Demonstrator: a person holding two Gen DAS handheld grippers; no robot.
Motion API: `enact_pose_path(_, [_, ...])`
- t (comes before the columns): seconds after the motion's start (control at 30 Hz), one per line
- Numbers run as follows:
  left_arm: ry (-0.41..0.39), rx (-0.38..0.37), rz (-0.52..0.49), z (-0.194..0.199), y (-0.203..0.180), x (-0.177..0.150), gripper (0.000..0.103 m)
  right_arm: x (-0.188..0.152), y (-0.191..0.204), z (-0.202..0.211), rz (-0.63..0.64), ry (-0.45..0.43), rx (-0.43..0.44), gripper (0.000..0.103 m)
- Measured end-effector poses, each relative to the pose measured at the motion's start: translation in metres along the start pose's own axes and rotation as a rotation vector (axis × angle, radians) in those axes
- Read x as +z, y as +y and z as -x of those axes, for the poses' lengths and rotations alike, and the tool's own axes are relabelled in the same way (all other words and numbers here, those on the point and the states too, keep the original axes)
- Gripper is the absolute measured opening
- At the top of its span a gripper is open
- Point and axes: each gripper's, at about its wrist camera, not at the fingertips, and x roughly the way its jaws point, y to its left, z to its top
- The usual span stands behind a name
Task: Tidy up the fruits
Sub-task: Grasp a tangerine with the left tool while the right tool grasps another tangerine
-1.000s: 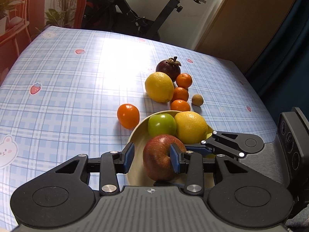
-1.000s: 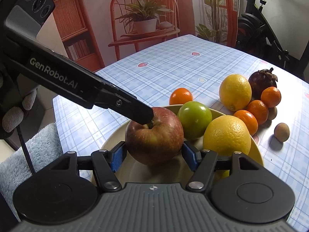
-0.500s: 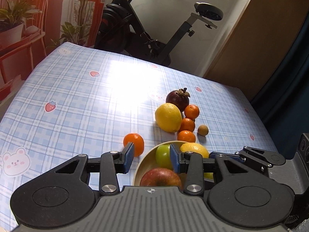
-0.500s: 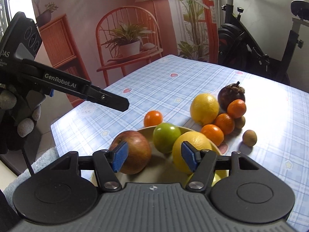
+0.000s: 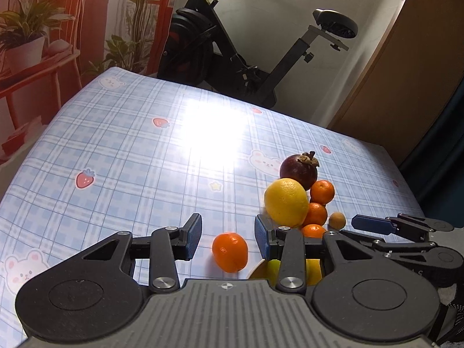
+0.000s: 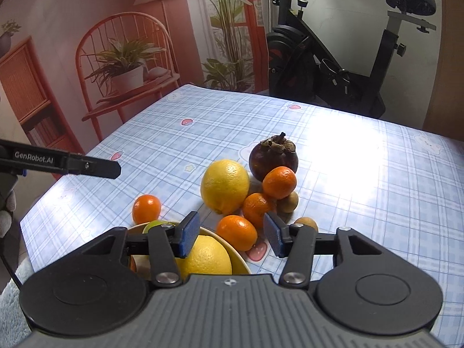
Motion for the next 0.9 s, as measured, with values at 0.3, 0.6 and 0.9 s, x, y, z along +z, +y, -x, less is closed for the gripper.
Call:
enact_pose_path(0.3, [0.02,0.005,0.021,-0.016,0.014,-0.002,0.041,0.018,-0.018,-0.021,-0.227,0.08,-0.048,0.051])
enact_pose_path(0.6, [0.025,0.005,-0.002,-0.025,0.011,-0.002,0.043,0.021,-0.026,-0.039,-0.39,0.152,-0.059,0.053])
enact_pose_path(0.9, [0.07,-0.022,0.004,-0.032,0.012,-0.009,0.044,0.02,-0.026,-0.05,-0.437,0.189,-0.052,0.051])
